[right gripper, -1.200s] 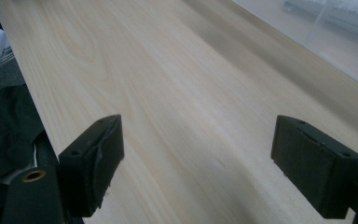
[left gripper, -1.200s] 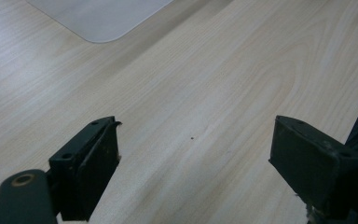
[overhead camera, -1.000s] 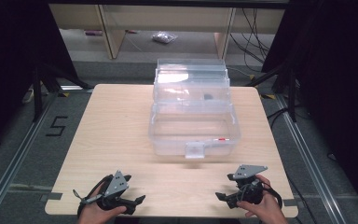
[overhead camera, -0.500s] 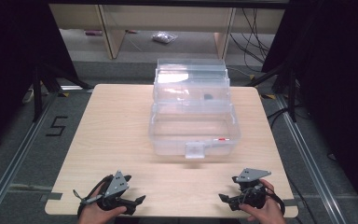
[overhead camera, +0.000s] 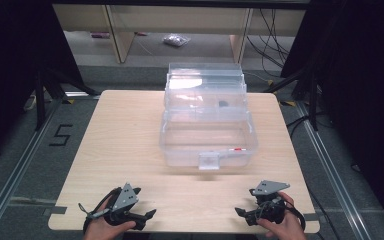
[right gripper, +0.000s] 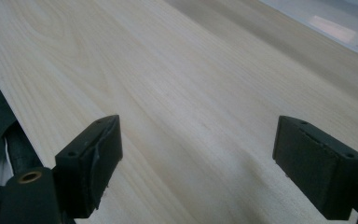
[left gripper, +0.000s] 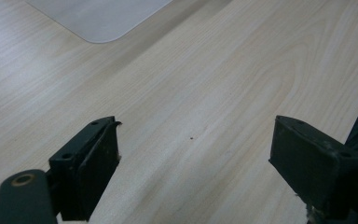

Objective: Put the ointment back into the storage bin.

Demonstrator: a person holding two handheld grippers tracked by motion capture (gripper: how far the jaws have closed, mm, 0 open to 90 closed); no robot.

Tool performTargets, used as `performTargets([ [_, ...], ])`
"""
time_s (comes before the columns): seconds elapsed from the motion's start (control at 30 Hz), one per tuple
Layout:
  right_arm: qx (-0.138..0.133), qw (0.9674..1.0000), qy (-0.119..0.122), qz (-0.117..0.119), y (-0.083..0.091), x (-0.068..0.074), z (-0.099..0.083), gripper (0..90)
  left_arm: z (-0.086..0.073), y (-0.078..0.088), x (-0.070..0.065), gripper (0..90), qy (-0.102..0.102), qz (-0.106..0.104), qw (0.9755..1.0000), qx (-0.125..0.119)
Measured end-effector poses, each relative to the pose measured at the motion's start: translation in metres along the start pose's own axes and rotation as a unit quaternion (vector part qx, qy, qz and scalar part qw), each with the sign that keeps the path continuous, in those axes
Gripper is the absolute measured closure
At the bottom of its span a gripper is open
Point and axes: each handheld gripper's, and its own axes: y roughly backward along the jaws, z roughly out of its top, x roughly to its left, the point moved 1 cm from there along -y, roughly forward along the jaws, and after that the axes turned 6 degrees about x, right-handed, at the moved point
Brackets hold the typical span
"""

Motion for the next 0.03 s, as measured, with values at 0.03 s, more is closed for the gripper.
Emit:
performTargets([
  [0.03, 0.0, 1.0, 0.0, 0.0, 0.0, 0.0, 0.0, 16.5, 0.0, 0.0, 0.0, 15.1, 0.0, 0.0, 1.0, 0.0],
])
